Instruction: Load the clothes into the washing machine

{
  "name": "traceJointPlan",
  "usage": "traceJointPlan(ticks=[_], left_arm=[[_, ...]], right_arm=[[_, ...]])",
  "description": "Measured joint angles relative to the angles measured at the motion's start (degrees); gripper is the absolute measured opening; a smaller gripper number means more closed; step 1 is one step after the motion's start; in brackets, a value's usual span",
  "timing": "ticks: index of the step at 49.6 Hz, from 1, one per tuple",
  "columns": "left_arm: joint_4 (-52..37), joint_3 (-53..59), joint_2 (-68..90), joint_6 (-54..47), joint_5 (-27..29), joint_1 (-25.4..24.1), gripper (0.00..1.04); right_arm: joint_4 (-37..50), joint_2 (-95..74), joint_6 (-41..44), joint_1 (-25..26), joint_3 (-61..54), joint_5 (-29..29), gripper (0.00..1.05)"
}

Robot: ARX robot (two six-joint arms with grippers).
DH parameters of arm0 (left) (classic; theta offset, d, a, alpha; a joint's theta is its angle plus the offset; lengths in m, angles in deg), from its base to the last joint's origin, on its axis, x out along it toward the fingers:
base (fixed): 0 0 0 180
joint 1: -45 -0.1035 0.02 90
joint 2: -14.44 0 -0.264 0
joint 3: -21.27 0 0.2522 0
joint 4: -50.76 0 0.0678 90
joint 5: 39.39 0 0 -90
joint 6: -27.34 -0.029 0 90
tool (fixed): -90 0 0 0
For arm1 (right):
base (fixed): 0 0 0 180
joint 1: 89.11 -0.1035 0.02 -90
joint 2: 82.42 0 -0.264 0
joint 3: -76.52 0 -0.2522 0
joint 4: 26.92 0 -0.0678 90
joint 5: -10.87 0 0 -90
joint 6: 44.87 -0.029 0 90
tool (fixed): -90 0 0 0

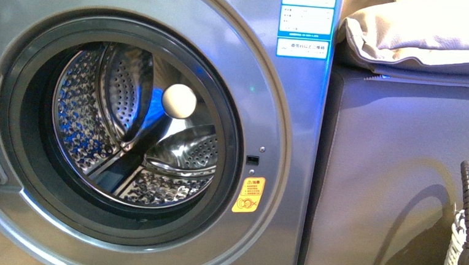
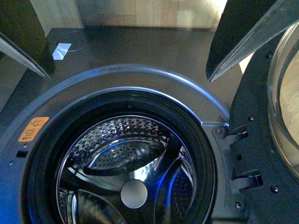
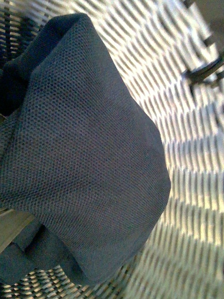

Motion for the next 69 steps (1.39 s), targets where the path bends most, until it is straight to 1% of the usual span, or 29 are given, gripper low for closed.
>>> traceJointPlan(ticks=[4, 11, 19, 26, 31, 35, 43, 47, 50, 55, 58, 60, 65, 67, 69], left_arm=[[0.0, 0.0, 0.0, 0.0, 0.0, 0.0, 0.98], [0.0, 0.0, 0.0, 0.0, 0.0, 0.0, 0.98], [0.0, 0.0, 0.0, 0.0, 0.0, 0.0, 0.98], [0.0, 0.0, 0.0, 0.0, 0.0, 0.0, 0.98], [0.0, 0.0, 0.0, 0.0, 0.0, 0.0, 0.98], [0.0, 0.0, 0.0, 0.0, 0.0, 0.0, 0.98], [0.0, 0.0, 0.0, 0.0, 0.0, 0.0, 0.98], [0.0, 0.0, 0.0, 0.0, 0.0, 0.0, 0.98], [0.0, 0.0, 0.0, 0.0, 0.0, 0.0, 0.98], [0.0, 0.0, 0.0, 0.0, 0.0, 0.0, 0.98], [0.0, 0.0, 0.0, 0.0, 0.0, 0.0, 0.98], [0.0, 0.0, 0.0, 0.0, 0.0, 0.0, 0.98], [0.0, 0.0, 0.0, 0.0, 0.0, 0.0, 0.98], [0.0, 0.0, 0.0, 0.0, 0.0, 0.0, 0.98], [0.0, 0.0, 0.0, 0.0, 0.0, 0.0, 0.98]], right_arm=[[-0.4, 6.4, -1.0, -0.5, 0.4, 1.3, 0.08], [-0.5, 11.8, -3.1, -0.8, 3.0, 3.3, 0.08], [-0.9, 17.6, -5.7, -1.5, 9.1, 5.9, 0.08], [-1.5, 22.2, -8.4, -4.2, 16.4, 8.3, 0.08], [-2.2, 23.9, -9.8, -6.7, 21.4, 8.3, 0.08], [-4.1, 24.8, -11.4, -10.7, 28.8, 6.7, 0.08], [-10.0, 23.8, -12.1, -19.0, 42.3, 1.0, 0.08], [-15.4, 20.7, -12.1, -25.2, 52.7, -3.1, 0.08], [-18.6, 18.4, -12.3, -28.6, 58.5, -5.1, 0.08], [-26.8, 12.0, -14.1, -37.2, 72.8, -8.9, 0.08], [-30.6, 9.0, -15.7, -42.6, 79.3, -10.3, 0.08], [-32.3, 7.6, -17.0, -46.5, 82.2, -10.7, 0.08], [-33.4, 5.8, -20.0, -55.3, 84.2, -11.4, 0.08], [-33.2, 5.0, -21.2, -58.4, 84.2, -11.5, 0.08], [-32.7, 4.3, -22.3, -60.4, 84.2, -11.4, 0.08]])
